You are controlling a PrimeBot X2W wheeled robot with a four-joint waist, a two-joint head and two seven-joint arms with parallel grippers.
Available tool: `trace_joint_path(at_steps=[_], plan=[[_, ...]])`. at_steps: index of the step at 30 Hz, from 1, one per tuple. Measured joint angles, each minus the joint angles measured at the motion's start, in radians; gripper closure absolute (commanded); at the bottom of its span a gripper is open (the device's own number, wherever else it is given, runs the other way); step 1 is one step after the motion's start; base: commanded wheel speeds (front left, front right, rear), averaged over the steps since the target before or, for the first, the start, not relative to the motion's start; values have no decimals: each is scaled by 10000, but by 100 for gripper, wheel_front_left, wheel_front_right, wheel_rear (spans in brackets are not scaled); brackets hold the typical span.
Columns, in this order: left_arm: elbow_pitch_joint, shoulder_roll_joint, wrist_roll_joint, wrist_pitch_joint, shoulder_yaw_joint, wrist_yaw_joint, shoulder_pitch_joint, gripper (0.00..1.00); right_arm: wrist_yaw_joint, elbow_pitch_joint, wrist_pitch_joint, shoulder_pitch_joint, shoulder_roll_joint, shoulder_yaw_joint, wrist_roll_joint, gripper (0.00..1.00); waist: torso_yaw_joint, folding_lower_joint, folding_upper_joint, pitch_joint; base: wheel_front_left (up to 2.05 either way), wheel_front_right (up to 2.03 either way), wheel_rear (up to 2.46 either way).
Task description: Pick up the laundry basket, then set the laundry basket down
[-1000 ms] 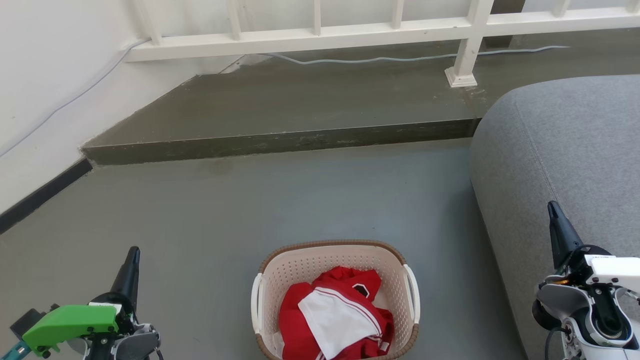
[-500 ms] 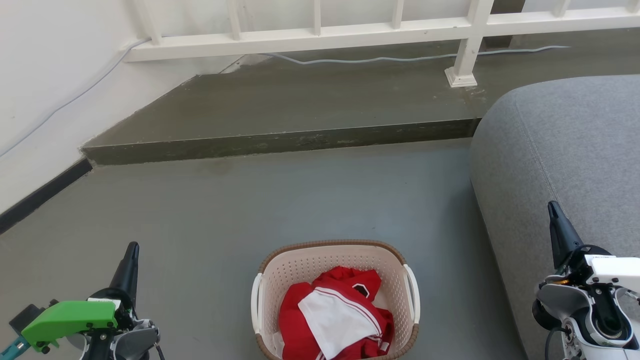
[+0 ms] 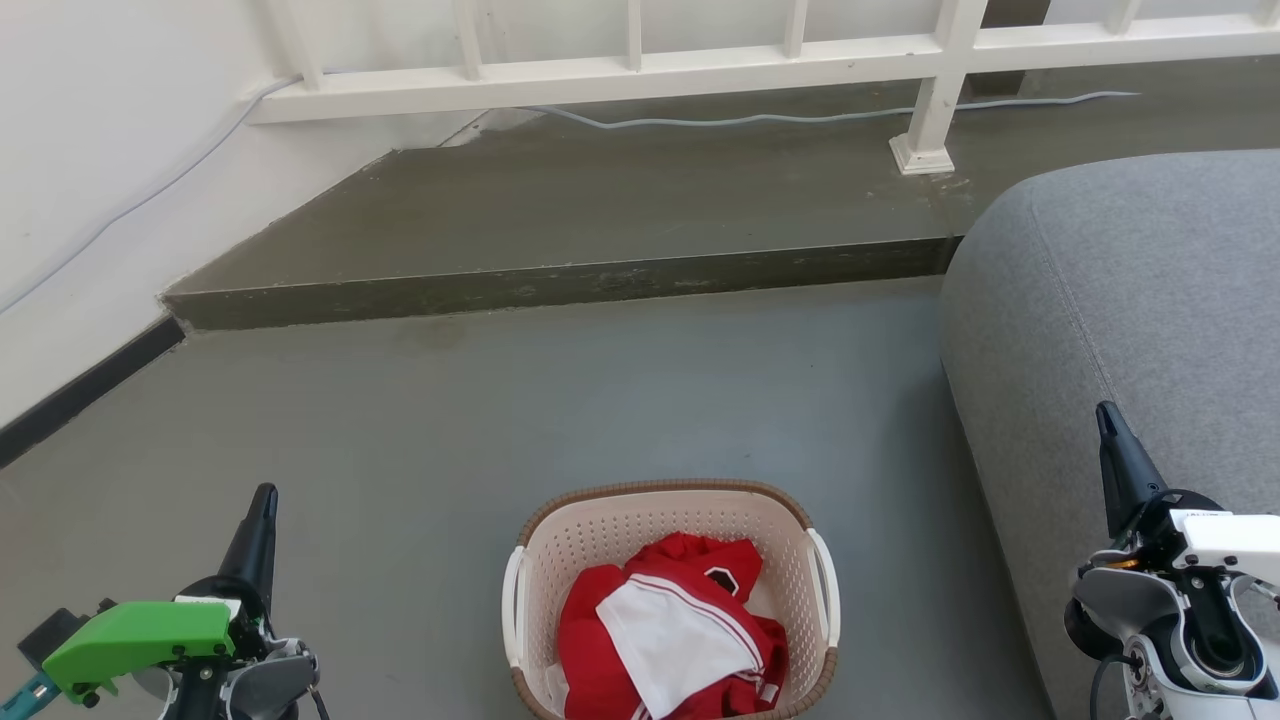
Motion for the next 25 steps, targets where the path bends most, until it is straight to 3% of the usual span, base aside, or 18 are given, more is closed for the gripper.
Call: trace_joint_path(at_steps=[25], plan=[[-2, 0, 2, 2, 48, 0, -1, 100, 0, 0, 0, 0, 6, -10, 0, 100, 0, 0, 0, 1, 0, 0, 0]])
